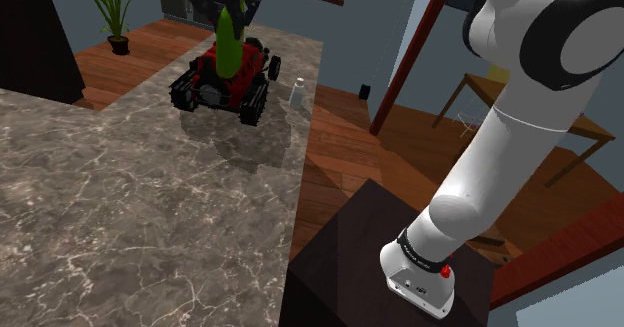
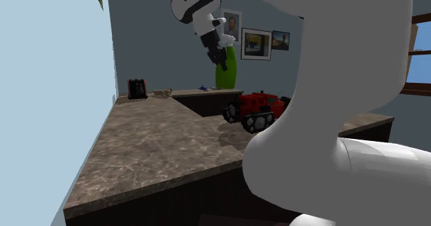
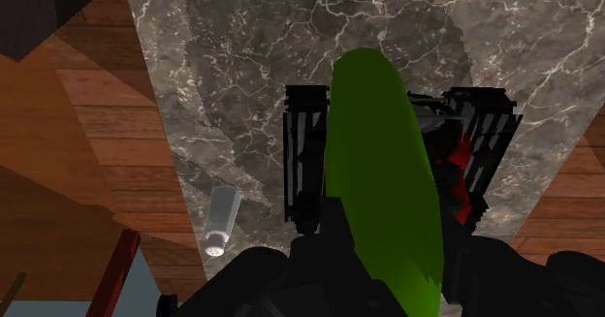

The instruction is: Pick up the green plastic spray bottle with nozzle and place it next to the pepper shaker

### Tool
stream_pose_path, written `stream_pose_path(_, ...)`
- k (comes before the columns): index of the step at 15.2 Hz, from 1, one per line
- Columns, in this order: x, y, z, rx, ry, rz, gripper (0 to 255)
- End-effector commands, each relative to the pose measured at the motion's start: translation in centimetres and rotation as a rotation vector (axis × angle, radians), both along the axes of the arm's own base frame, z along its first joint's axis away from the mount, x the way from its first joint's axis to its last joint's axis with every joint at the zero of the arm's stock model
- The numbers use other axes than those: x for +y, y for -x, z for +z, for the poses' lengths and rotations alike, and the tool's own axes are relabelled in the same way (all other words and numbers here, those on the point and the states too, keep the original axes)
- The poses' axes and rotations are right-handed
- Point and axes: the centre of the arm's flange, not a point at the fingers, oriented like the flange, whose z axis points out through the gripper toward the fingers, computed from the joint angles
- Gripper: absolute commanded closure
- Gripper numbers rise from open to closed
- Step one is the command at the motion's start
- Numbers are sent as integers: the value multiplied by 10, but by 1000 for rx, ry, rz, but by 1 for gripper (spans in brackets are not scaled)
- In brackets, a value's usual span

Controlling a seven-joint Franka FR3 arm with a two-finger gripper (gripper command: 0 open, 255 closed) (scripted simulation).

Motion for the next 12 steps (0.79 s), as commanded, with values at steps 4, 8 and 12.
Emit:
stream_pose_path(4,-63,-12,16,0,0,1,255)
stream_pose_path(8,-113,-23,30,0,0,1,255)
stream_pose_path(12,-162,-34,44,0,0,1,255)
